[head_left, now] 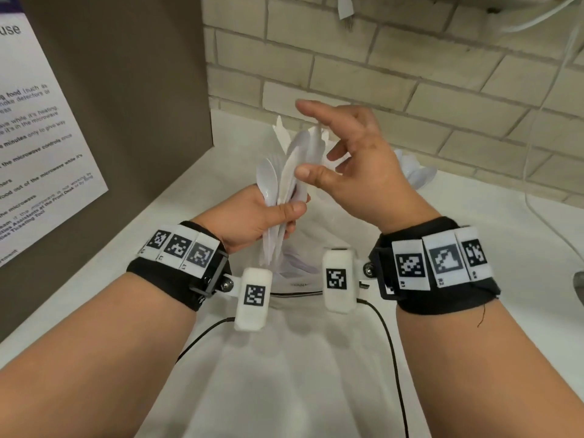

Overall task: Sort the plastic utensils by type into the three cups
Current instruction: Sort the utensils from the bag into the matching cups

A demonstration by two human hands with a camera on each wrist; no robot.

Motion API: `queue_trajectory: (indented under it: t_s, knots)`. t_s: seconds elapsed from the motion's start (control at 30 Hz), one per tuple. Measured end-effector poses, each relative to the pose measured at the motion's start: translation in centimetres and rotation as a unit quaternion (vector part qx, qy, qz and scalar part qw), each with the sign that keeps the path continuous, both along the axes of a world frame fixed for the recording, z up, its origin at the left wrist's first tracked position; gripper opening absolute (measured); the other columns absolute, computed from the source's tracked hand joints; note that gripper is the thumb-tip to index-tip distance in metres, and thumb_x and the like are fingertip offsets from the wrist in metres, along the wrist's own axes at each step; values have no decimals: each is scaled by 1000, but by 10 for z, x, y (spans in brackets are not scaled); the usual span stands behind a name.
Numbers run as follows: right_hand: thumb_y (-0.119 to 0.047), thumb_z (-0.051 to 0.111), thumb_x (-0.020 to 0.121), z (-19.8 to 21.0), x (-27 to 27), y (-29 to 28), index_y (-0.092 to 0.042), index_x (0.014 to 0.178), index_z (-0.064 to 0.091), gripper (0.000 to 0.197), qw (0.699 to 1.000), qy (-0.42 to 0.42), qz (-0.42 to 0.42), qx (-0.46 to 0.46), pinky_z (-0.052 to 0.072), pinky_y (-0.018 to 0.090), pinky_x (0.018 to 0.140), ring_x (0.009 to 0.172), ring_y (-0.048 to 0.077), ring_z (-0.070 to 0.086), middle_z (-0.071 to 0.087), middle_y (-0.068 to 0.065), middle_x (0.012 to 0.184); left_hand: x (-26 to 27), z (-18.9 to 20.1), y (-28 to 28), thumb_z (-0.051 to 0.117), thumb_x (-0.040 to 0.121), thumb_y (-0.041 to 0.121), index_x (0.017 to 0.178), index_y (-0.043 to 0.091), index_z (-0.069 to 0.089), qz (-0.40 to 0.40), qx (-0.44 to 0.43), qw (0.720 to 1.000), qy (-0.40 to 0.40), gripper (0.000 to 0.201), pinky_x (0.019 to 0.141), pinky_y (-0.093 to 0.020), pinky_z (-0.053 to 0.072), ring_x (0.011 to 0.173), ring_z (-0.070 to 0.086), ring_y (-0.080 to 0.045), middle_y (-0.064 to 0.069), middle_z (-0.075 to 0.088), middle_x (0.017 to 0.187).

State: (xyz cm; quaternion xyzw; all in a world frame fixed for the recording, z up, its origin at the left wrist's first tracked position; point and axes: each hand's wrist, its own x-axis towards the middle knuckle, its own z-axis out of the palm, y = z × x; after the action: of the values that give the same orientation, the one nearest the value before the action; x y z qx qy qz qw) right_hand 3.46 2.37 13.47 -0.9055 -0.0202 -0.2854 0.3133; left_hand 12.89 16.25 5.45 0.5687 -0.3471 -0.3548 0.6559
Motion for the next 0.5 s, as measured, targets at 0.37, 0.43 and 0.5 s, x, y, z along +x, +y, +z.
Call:
queue_trajectory:
  t_s: [0.37, 0.43, 0.5]
  knots:
    - [-30, 75, 80, 2, 0, 6, -22, 121, 64, 43, 990, 113, -34, -71, 47, 28, 96, 103, 7, 59, 65, -5, 120, -9, 6, -6, 56, 91, 3, 95, 17, 59, 30, -15, 998, -54, 15, 59, -20, 49, 59, 56, -6, 12, 58, 64]
    - [-26, 72, 83, 2, 2, 8, -20, 104, 68, 22, 993, 101, -46, -47, 50, 32, 89, 95, 12, 61, 68, -3, 108, -8, 5, -6, 55, 92, 2, 92, 18, 58, 31, -11, 997, -63, 16, 58, -18, 48, 58, 56, -4, 12, 59, 61]
    - [-22, 68, 86, 1, 2, 10, -22, 85, 63, 5, 993, 102, -45, -34, 50, 29, 84, 90, 14, 61, 67, -3, 99, -9, 4, -6, 58, 90, 4, 88, 17, 58, 38, -3, 996, -85, 13, 58, -17, 48, 58, 57, -3, 12, 61, 60]
